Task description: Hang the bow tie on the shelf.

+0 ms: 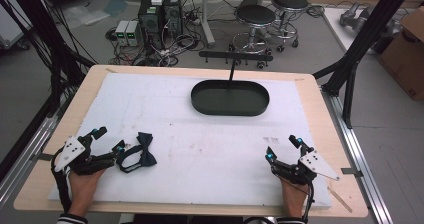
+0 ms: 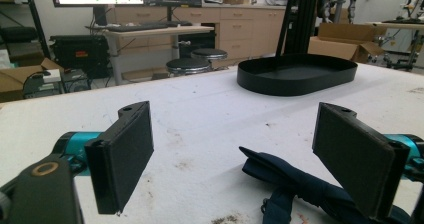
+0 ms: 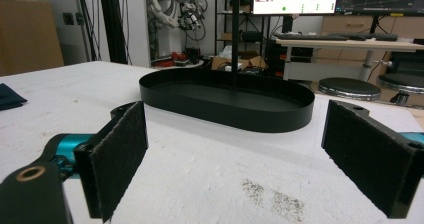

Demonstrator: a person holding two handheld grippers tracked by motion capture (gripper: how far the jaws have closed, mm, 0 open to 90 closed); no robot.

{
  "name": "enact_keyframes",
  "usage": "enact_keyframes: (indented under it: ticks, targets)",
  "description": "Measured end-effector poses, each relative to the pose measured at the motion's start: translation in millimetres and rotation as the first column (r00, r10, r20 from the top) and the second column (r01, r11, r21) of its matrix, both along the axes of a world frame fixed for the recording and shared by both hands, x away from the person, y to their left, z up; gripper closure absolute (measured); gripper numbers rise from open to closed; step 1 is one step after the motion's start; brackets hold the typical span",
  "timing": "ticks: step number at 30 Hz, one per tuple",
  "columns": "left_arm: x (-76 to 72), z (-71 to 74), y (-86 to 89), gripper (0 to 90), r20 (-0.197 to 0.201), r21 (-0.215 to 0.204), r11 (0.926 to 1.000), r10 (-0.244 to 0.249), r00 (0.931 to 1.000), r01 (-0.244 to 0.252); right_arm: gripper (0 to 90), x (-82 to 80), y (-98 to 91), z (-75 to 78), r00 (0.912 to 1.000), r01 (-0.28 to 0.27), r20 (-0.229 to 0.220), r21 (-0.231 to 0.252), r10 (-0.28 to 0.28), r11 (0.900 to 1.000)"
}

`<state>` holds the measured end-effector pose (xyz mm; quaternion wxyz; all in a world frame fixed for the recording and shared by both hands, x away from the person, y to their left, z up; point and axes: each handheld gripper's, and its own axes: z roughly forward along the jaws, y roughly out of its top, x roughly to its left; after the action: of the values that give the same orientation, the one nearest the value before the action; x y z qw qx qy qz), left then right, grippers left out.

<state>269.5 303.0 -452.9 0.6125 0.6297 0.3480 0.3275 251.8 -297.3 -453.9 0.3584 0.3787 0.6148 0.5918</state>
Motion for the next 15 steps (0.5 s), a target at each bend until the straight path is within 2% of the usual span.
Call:
enact_keyframes:
  ticks: [5,11,15]
  targets:
    - [-0.2,0.1,0.2,16.9,0.002,0.009,0.9999,-0.007,1.0,0.007,10.3,-0.8,0.2,-0.2,1.0,0.001,0.004,-0.001,-0.001,1.0]
    - [0.7,0.2,1.1,16.7,-0.006,-0.002,1.0,-0.006,1.0,0.006,10.3,-0.8,0.0,-0.2,1.0,-0.001,0.0,0.002,0.001,1.0]
    - [0.9,0.2,1.9,16.5,-0.005,-0.009,0.9996,-0.025,0.9997,0.025,10.3,0.0,-0.1,-0.1,1.0,-0.004,0.001,-0.002,0.004,1.0]
